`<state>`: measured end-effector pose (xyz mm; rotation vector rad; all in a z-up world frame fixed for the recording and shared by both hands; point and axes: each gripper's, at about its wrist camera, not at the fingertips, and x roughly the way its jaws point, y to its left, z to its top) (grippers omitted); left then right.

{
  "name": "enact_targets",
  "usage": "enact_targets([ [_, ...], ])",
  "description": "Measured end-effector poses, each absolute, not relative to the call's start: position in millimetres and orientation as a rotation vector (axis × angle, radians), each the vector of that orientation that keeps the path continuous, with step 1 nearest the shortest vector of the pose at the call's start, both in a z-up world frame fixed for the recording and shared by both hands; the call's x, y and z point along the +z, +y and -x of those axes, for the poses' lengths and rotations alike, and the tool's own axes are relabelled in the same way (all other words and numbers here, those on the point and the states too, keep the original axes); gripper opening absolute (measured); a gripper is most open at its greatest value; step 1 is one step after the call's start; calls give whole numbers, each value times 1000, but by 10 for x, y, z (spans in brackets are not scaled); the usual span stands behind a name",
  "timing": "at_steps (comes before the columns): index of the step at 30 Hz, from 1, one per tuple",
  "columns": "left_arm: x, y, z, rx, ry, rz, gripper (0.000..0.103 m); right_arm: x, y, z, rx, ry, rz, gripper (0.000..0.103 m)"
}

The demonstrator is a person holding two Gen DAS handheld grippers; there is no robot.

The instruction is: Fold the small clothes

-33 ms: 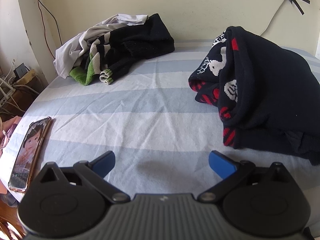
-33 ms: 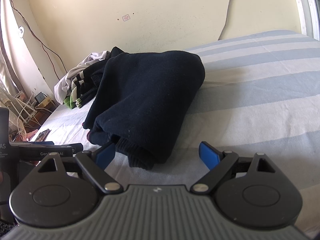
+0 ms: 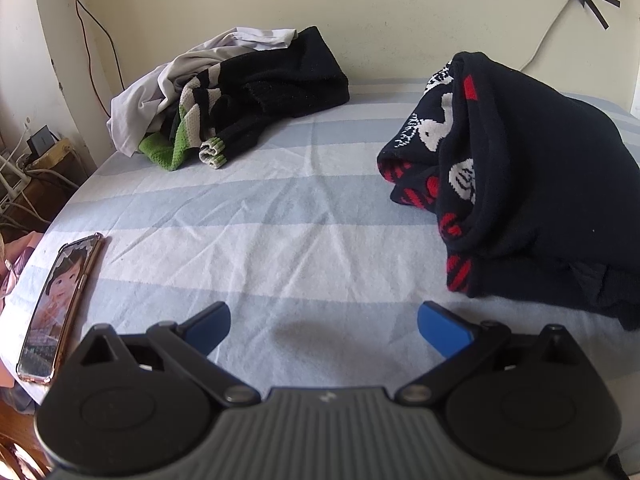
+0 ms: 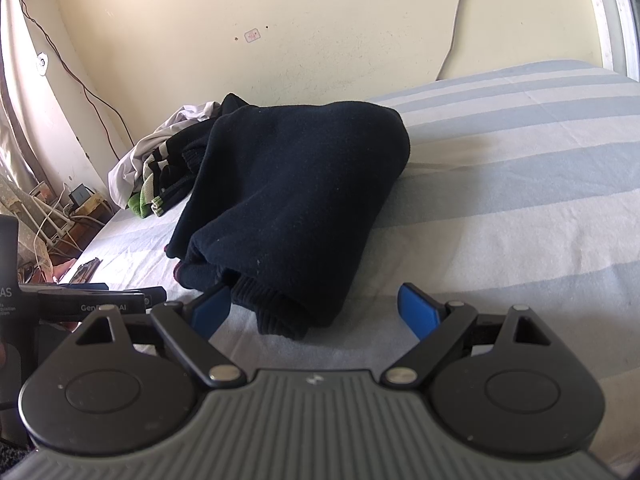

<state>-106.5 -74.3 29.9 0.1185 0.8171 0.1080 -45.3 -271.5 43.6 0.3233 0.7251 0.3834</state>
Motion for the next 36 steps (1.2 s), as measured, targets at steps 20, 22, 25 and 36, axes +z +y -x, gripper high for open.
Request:
enact_targets([
  [20,290,-743,1067,103,826,-120,103,427,-2716,460,377,729,-328,92],
  [22,290,-745,1068,103,825,-120,103,428,-2715,464,377,729,-327,92],
  [25,302,-753,1068,101,821,-124,103,426,-2712,457,377,729,-327,92],
  [36,315,-758,1075,93,819,-132,103,427,-2708,457,377,729,-326,92],
])
